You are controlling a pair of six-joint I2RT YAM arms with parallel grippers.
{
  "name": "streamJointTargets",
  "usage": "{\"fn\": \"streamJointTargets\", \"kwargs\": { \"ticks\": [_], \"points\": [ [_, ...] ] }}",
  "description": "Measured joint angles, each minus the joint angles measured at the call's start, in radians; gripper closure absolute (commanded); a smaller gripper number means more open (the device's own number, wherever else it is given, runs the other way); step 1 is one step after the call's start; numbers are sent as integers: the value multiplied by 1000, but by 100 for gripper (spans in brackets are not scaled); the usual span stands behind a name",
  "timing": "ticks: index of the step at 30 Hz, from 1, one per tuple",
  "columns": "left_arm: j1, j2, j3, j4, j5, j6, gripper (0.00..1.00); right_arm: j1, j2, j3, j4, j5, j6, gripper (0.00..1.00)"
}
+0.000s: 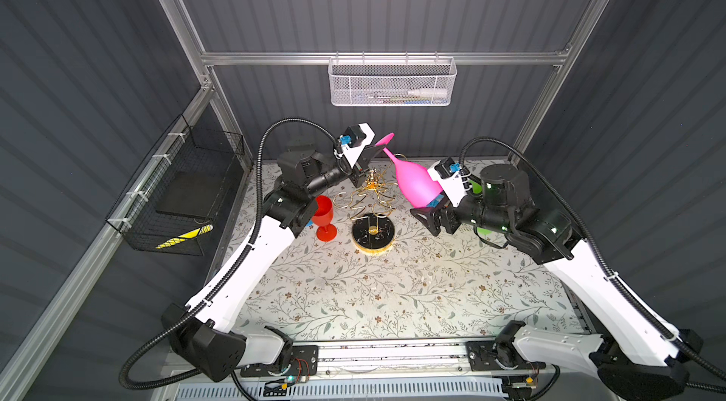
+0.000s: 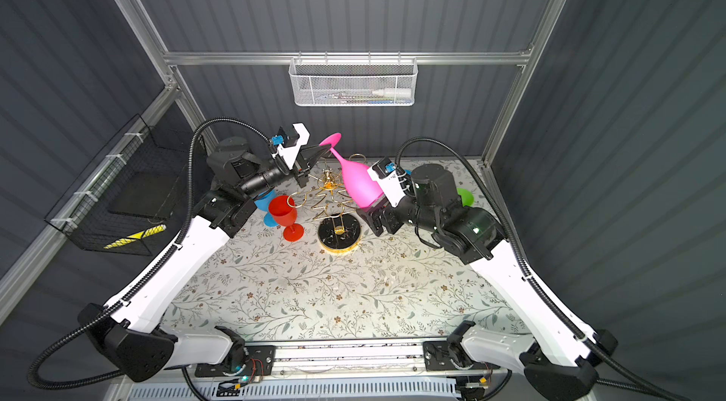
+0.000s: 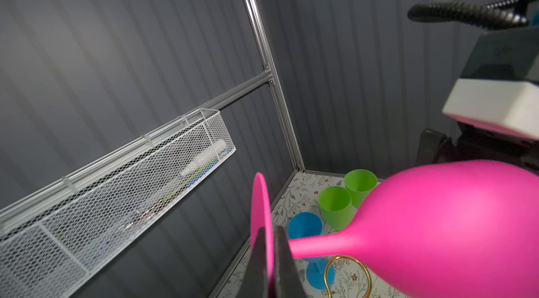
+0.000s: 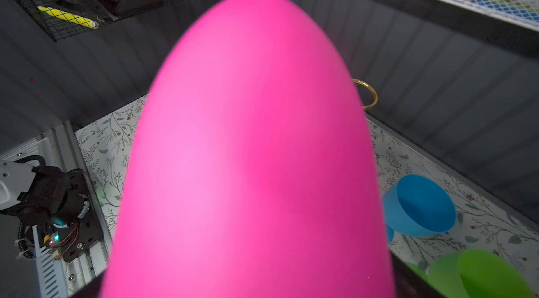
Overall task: Take the wine glass off the wine glass rack
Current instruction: 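Close the right gripper on the pink glass bowl while the left holds the base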
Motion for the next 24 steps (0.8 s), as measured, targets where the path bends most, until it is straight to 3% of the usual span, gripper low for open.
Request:
{"fn": "streamJointTargets", "kwargs": {
  "ticks": [6, 11, 17, 24],
  "points": [
    [-2, -50, 0, -9, -122, -145, 100, -68, -135, -110, 79, -64, 56, 2],
    [-2, -63, 0, -11, -131, -221, 100, -186, -230, -192, 158, -193, 139, 11],
    [-2, -62, 0, -19, -130, -262, 100, -279, -235, -219, 247, -335, 242, 25],
    [-2, -62, 0, -19, -126, -270, 100, -299, -196, -219, 372, -424, 341, 30]
  ]
}}
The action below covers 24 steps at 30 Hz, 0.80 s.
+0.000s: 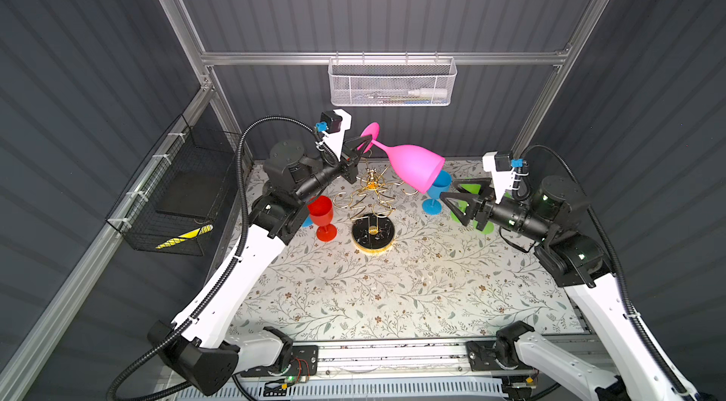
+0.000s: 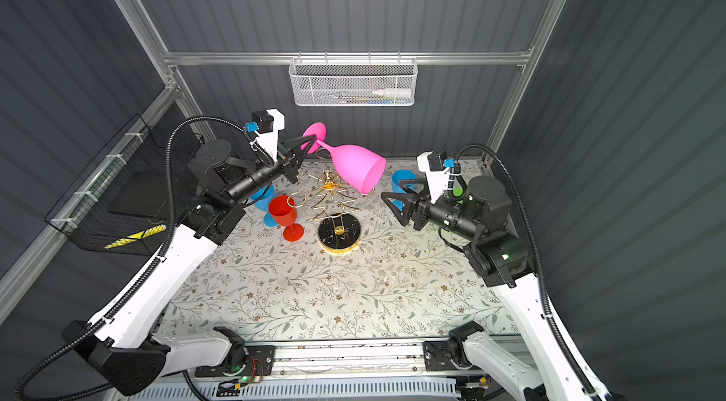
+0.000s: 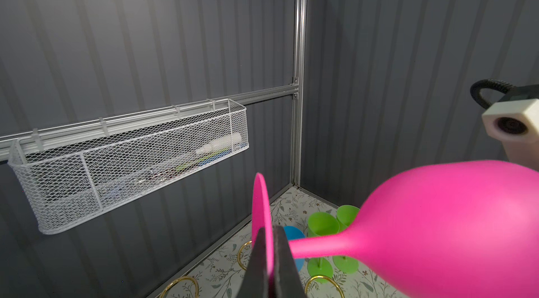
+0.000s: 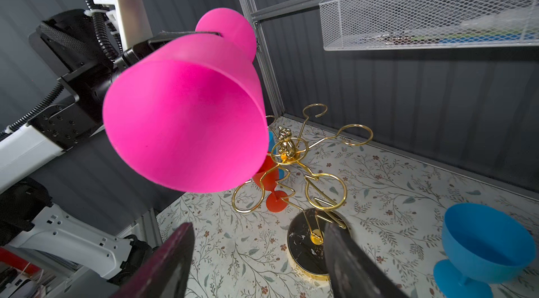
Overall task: Take the wine glass off the wine glass rack
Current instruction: 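Close the right gripper on the pink glass bowl while the left holds the base, then open the left gripper off the base while the right pulls the glass away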
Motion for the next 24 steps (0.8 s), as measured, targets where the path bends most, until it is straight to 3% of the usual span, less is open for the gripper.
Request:
{"fn": "streamJointTargets", "kwargs": {
  "ticks": [8, 12, 16, 19, 24],
  "points": [
    [0, 0, 0, 0, 3, -3, 100, -6, 97, 5, 125, -39, 89, 42],
    [0, 0, 0, 0, 20, -4, 100, -6, 154, 30, 175, -52, 124, 55],
    [0, 0, 0, -2, 21, -3, 100, -4, 182, 39, 227, -84, 163, 82],
    [0, 2, 0, -3, 18, -3, 100, -1, 186, 42, 253, -104, 185, 96],
    [0, 6, 0, 1, 13, -2, 100, 0, 188, 43, 255, -93, 202, 100]
  ]
}}
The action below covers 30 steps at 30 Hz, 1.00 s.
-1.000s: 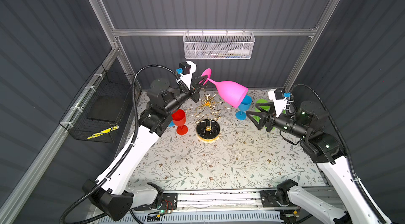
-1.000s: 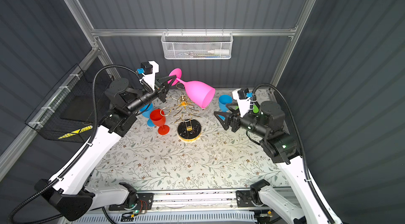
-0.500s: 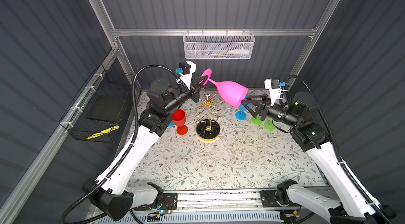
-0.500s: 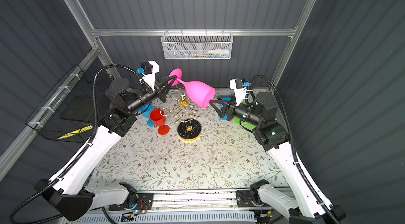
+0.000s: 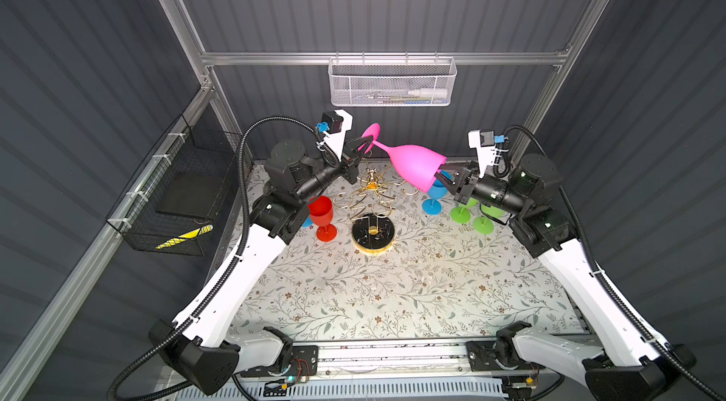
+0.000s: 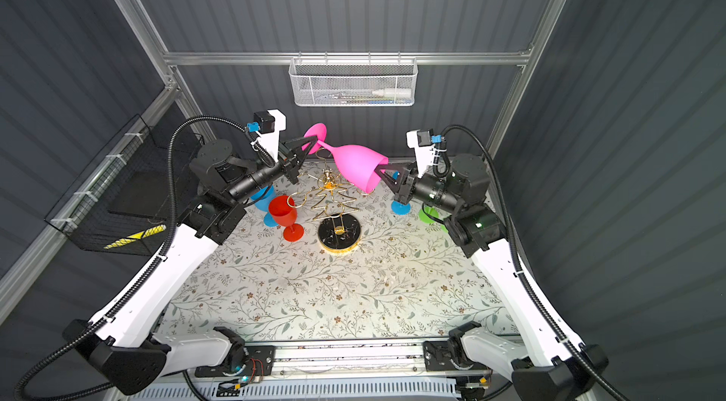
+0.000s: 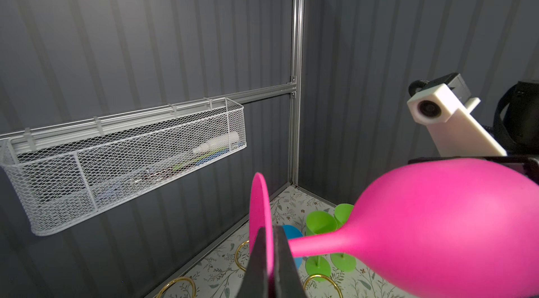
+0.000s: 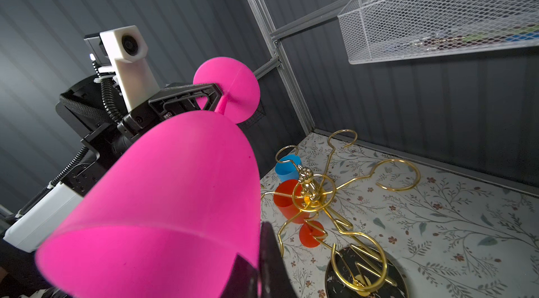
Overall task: Take the wine glass off the wine glass rack
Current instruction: 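Open the left gripper off the base while the right pulls the glass away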
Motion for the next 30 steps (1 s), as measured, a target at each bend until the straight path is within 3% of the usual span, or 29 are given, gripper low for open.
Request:
{"fn": "streamJointTargets", "kwargs": {
  "ticks": [1, 2, 4, 6, 9, 10, 17, 25, 30],
  "points": [
    [0, 0, 0, 0, -1, 0, 97, 1, -1, 0, -2, 6, 0, 100],
    [0, 1, 0, 0, -3, 0, 87, 1, -3, 0, -8, 14, 0, 100],
    [-1, 0, -3, 2, -10, 5, 48, 0, -12, 1, -23, 39, -1, 100],
    [-3, -5, -13, 9, -29, 5, 37, -3, -29, 3, -47, 73, -6, 100],
    [-3, -27, -59, 29, -78, 14, 7, -12, -71, 18, -97, 137, -29, 100],
    [-3, -39, -79, 32, -99, 16, 1, -15, -88, 27, -119, 161, -41, 100],
    [-3, -161, -212, 117, -284, 64, 0, -31, -181, 172, -362, 380, -168, 100],
    [-3, -291, -314, 197, -557, 171, 0, -32, -194, 406, -848, 656, -282, 100],
    [0, -320, -385, 206, -679, 198, 0, -33, -184, 432, -1093, 751, -294, 100]
  ]
}}
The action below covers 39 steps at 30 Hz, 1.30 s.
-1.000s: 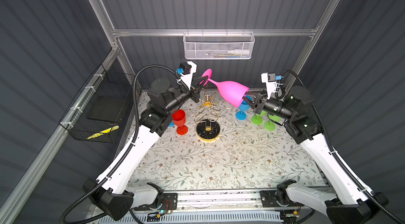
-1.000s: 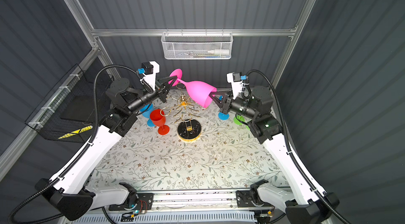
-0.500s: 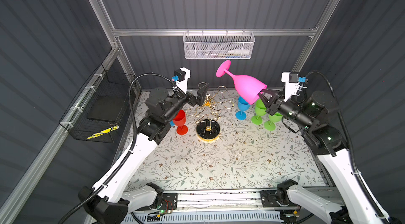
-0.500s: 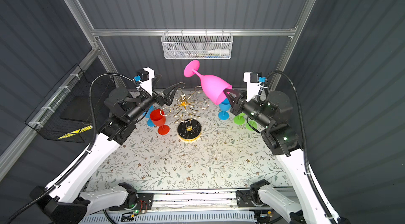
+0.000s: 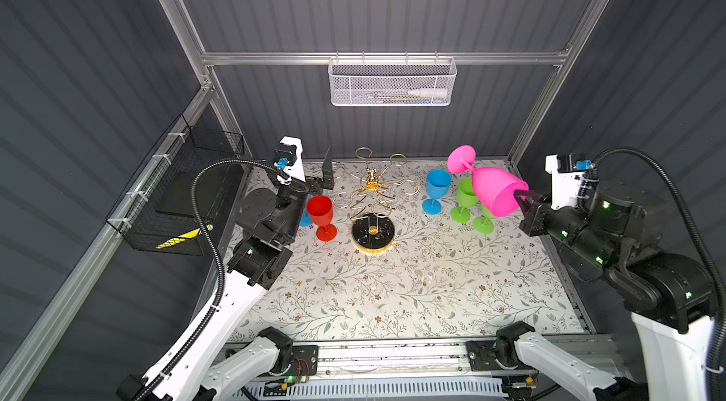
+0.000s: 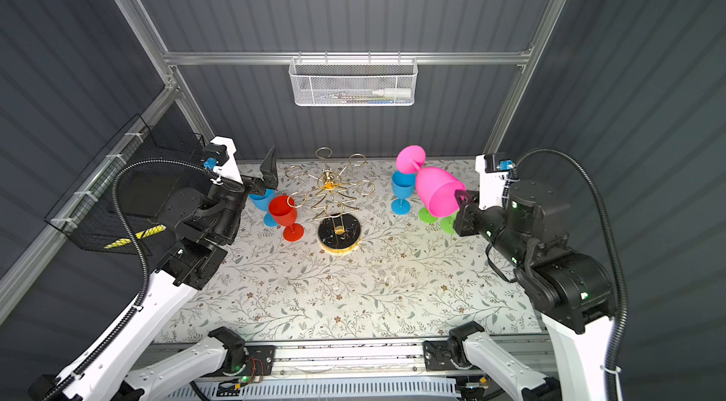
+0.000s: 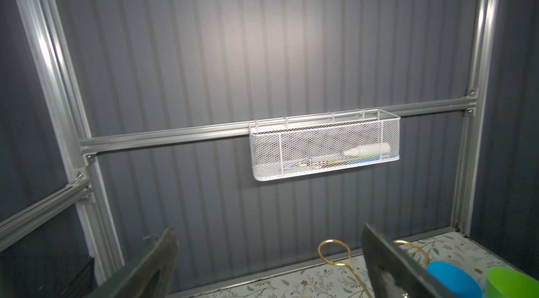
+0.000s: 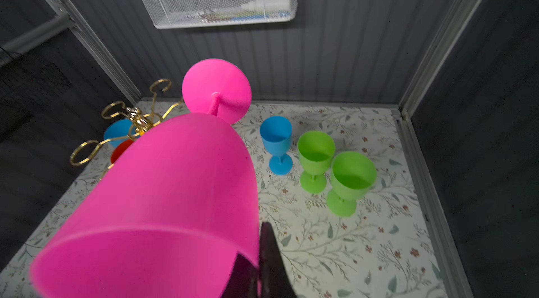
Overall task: Take the wine glass off the wine glass rack
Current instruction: 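Open the left gripper off the base while the right pulls the glass away, then lower the pink glass upright onto the table beside the cyan glass with the right gripper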
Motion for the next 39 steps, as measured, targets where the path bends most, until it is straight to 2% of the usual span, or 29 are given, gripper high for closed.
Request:
{"fn": "streamJointTargets", "kwargs": {
  "ticks": [4, 8, 19, 30, 35, 39],
  "points": [
    [16, -11, -34, -2, -58, 10, 0, 0, 60, -3, -128, 25, 0, 100],
    [48, -29, -37, -8, -74, 13, 0, 0, 152, -26, -164, 25, 0, 100],
    [132, -97, -85, -31, -85, -11, 0, 0, 421, -127, -83, 2, -1, 100],
    [146, -107, -134, -75, -122, -18, 0, 1, 636, -151, 35, -11, 0, 100],
    [149, -112, -134, -75, -137, -17, 0, 11, 737, -146, 56, -19, -1, 95],
    [150, -111, -134, -75, -143, -17, 0, 18, 761, -146, 73, -33, -2, 84]
  ]
}}
